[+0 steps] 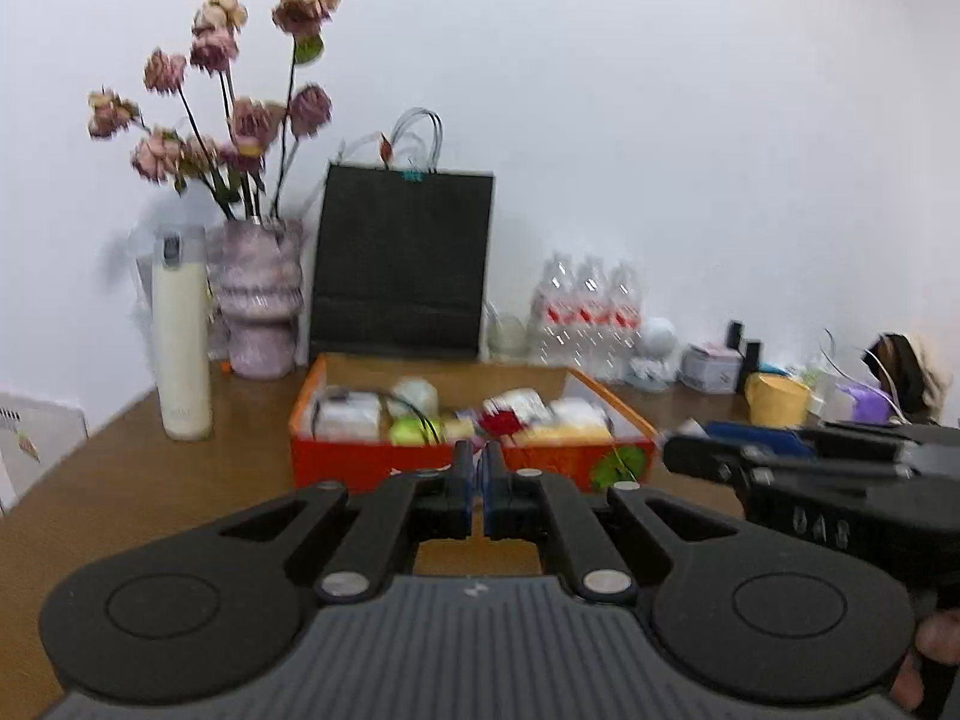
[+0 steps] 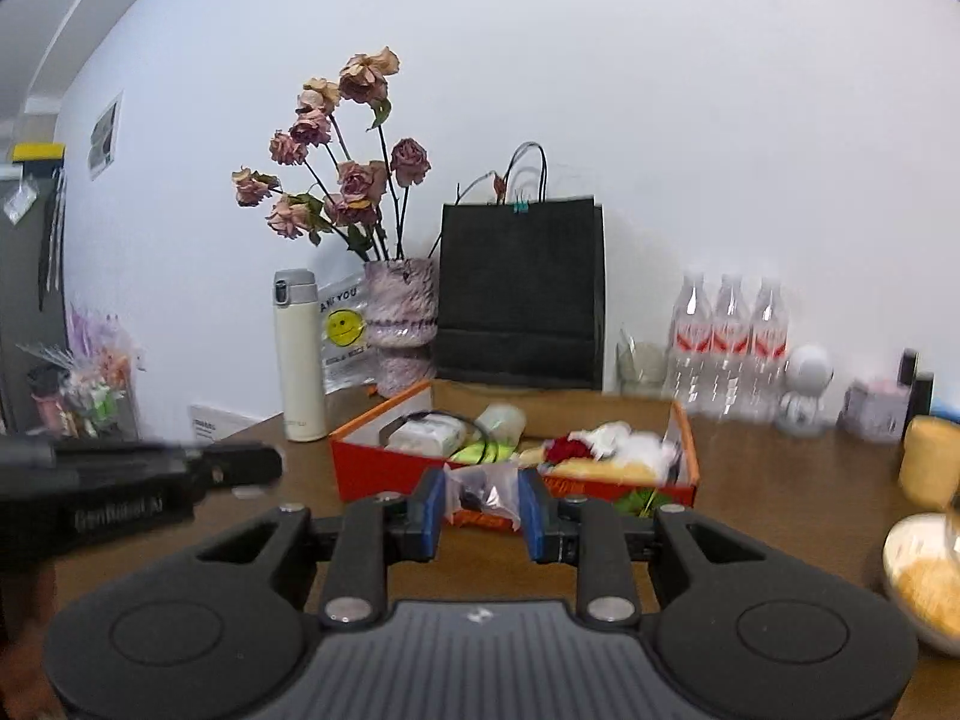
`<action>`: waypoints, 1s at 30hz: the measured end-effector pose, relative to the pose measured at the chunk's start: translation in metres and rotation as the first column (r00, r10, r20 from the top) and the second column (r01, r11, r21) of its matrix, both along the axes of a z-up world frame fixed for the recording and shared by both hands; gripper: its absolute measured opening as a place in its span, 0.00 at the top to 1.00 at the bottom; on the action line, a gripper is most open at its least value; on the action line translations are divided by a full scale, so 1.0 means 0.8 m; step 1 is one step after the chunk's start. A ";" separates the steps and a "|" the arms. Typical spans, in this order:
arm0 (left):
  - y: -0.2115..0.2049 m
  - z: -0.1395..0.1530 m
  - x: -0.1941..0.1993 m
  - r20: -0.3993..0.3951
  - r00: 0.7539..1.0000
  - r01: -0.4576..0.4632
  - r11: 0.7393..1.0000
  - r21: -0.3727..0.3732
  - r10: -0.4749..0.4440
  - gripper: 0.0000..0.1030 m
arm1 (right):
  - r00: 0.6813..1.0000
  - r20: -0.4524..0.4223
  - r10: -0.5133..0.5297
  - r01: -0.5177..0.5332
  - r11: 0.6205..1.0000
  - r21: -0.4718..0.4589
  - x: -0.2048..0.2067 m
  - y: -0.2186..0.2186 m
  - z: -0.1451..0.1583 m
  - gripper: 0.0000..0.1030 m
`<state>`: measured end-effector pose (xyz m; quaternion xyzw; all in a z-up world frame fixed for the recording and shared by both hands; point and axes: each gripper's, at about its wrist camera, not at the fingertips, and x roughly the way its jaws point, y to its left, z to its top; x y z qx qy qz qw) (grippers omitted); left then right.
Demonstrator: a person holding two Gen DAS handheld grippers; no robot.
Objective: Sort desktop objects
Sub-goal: 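Carry the wrapper piece into the cardboard box and open the right tool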
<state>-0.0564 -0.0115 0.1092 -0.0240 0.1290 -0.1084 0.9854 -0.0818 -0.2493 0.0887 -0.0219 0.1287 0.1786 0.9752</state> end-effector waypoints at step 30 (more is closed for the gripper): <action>0.042 -0.044 0.353 -0.515 0.857 0.015 0.999 -0.034 -0.030 0.94 | 0.709 -0.689 0.149 -0.096 0.989 0.114 0.394 0.063 -0.048 0.70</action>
